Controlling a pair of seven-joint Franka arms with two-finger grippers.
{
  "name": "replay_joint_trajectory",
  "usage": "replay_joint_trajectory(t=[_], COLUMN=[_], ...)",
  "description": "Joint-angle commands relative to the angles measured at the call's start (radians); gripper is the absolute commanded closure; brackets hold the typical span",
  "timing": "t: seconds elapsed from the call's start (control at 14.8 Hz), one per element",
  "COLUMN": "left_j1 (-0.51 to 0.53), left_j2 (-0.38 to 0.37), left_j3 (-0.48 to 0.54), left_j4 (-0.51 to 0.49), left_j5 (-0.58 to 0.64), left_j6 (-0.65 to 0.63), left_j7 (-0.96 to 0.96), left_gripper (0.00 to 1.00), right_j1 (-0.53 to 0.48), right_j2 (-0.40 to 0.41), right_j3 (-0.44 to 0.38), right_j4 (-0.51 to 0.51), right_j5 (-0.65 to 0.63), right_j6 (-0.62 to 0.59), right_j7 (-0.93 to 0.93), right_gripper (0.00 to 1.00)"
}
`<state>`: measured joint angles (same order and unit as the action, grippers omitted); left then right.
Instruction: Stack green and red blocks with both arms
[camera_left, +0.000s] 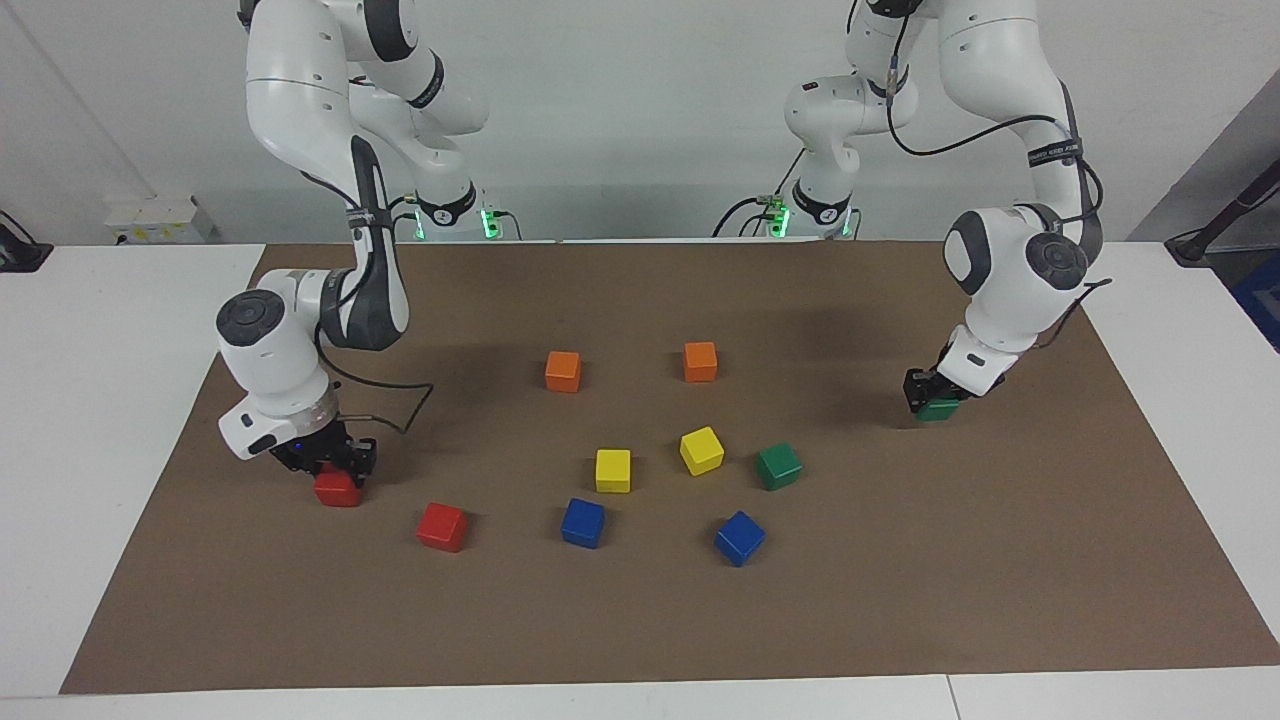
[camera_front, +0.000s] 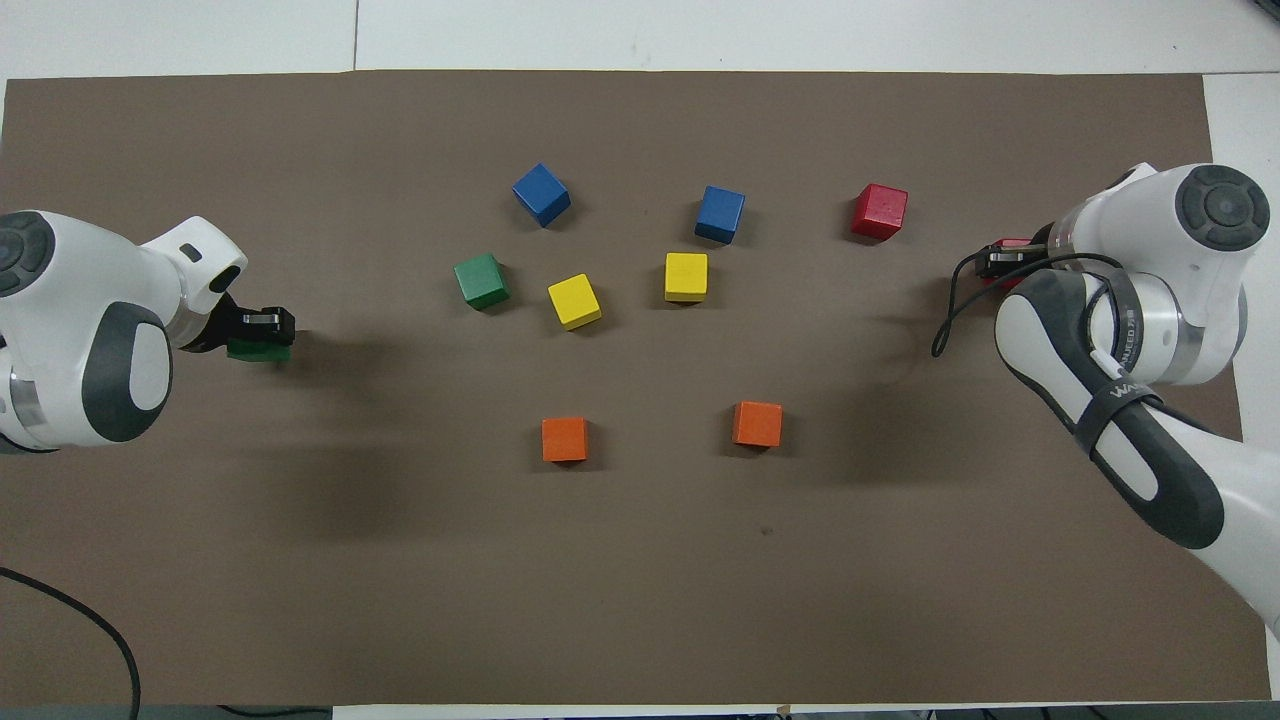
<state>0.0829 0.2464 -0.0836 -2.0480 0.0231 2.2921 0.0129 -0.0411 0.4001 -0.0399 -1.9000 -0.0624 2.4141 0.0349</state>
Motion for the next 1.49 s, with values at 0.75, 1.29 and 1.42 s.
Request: replay_joint_trajectory(t=[0.75,1.29,1.42], left_j1=[0.025,-0.297,-0.354], left_j2=[0.024,0.169,0.218], left_j3=[-0.012,-0.012,-0.01], left_j4=[0.052,0.5,0.517], left_j5=[0.002,-0.018,0.017], left_j6=[0.003,-0.323,-0.254], left_j7=[0.059,-0.604,-0.72], left_gripper=[0.0,0.0,0.0], right_j1=[0.181,0.196,0.205], right_j2=[0.152,0.247,0.287], right_j3=[0.012,0.011,0.009], right_j4=[0.367,0.513,0.576], right_j5=[-0.01,-0.019,-0.019], right_j6=[-0.26,-0.282,-0.292], right_j7=[0.306,0.434,0.499], right_gripper=[0.0,0.0,0.0])
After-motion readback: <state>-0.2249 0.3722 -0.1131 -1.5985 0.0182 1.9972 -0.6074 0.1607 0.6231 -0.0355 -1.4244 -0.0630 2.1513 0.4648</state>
